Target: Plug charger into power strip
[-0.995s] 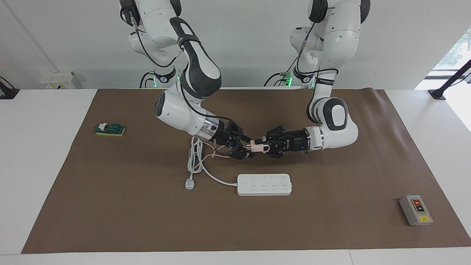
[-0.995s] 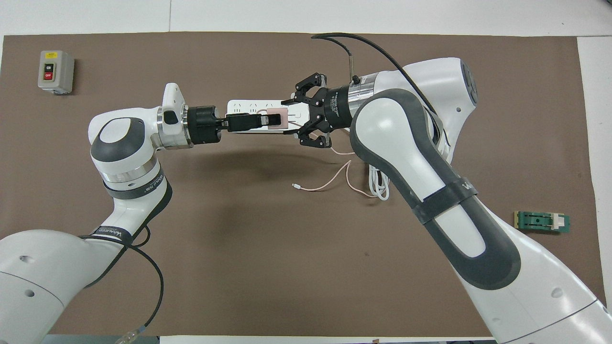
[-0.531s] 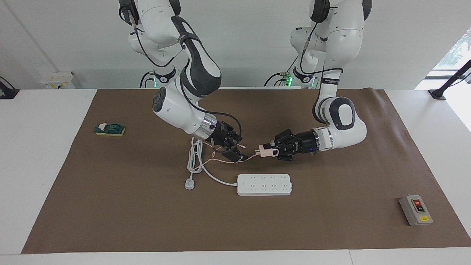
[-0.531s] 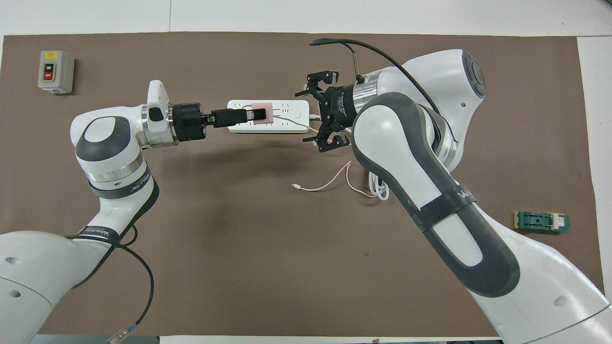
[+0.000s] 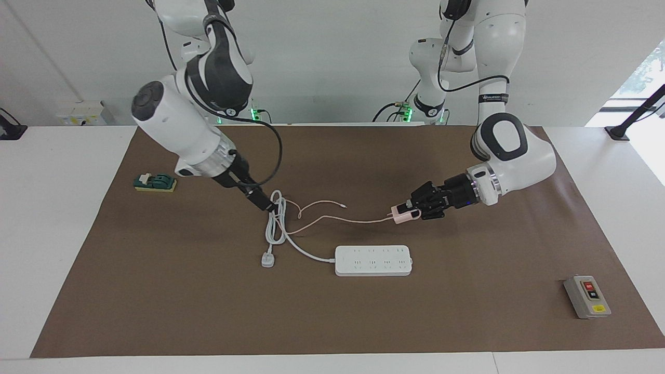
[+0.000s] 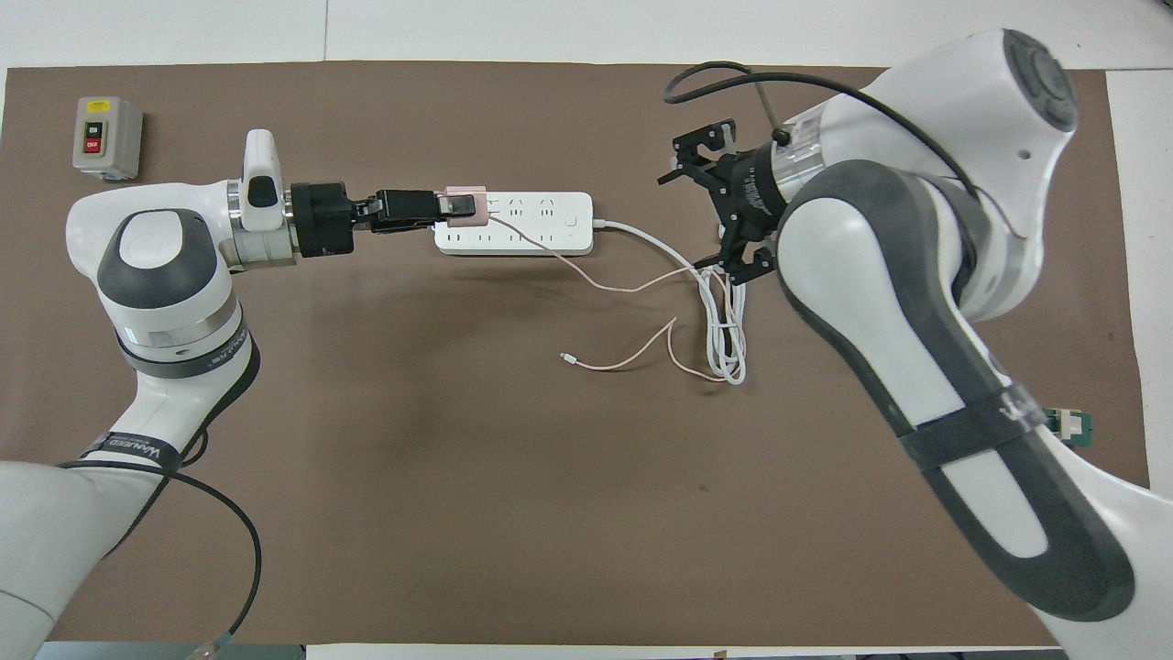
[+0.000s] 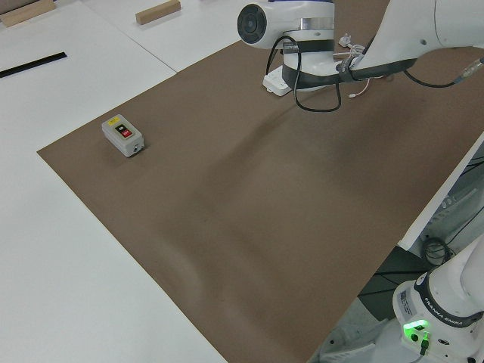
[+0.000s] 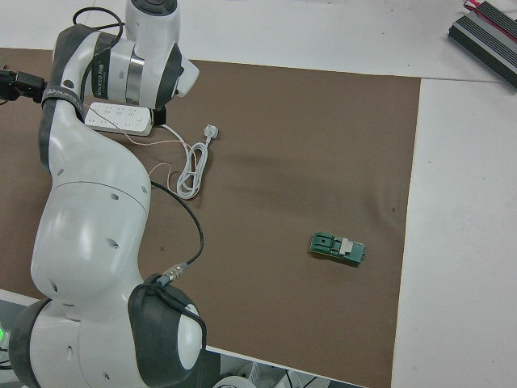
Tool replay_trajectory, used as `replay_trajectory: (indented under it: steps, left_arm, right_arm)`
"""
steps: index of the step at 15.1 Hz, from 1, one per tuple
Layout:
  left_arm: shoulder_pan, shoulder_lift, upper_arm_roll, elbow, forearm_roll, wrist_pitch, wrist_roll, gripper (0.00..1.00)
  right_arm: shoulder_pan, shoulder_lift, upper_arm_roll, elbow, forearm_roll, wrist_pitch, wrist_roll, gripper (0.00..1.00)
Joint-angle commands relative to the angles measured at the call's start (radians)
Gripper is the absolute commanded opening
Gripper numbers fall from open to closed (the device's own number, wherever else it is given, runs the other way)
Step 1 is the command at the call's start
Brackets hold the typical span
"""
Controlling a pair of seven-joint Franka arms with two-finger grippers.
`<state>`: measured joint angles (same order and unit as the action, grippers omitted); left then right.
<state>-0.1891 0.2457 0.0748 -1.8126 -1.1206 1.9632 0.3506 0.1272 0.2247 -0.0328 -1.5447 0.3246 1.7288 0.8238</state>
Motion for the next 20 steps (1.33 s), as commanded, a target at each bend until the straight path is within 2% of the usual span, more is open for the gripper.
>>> replay_trajectory:
  steps: [1, 4, 8, 11, 15, 17, 20]
  left_arm:
    - [0.074, -0.020, -0.001, 0.106, 0.225, -0.143, -0.256, 0.00]
    - [0.114, 0.010, -0.003, 0.260, 0.437, -0.297, -0.384, 0.00]
    - [0.151, 0.007, 0.002, 0.326, 0.615, -0.414, -0.426, 0.00]
    - [0.149, 0.003, 0.002, 0.355, 0.747, -0.422, -0.377, 0.00]
    - [0.142, -0.052, 0.005, 0.351, 0.864, -0.339, -0.384, 0.00]
    - [0.149, -0.045, 0.003, 0.352, 0.869, -0.360, -0.459, 0.00]
    - [0.154, -0.068, 0.008, 0.354, 0.871, -0.383, -0.464, 0.00]
  right_arm:
    - [-0.050, -0.132, 0.013, -0.017, -0.155, -0.119, -0.197, 1.00]
    - [-0.052, -0.247, 0.013, -0.015, -0.332, -0.233, -0.400, 1.00]
    - [-0.110, -0.294, 0.013, -0.012, -0.343, -0.265, -0.566, 1.00]
    - [-0.110, -0.297, -0.007, -0.003, -0.345, -0.256, -0.684, 1.00]
    - [-0.112, -0.298, -0.024, 0.003, -0.351, -0.241, -0.914, 1.00]
    - [-0.112, -0.298, -0.035, 0.000, -0.355, -0.206, -0.933, 1.00]
    - [-0.113, -0.269, -0.042, 0.005, -0.360, -0.245, -0.978, 1.00]
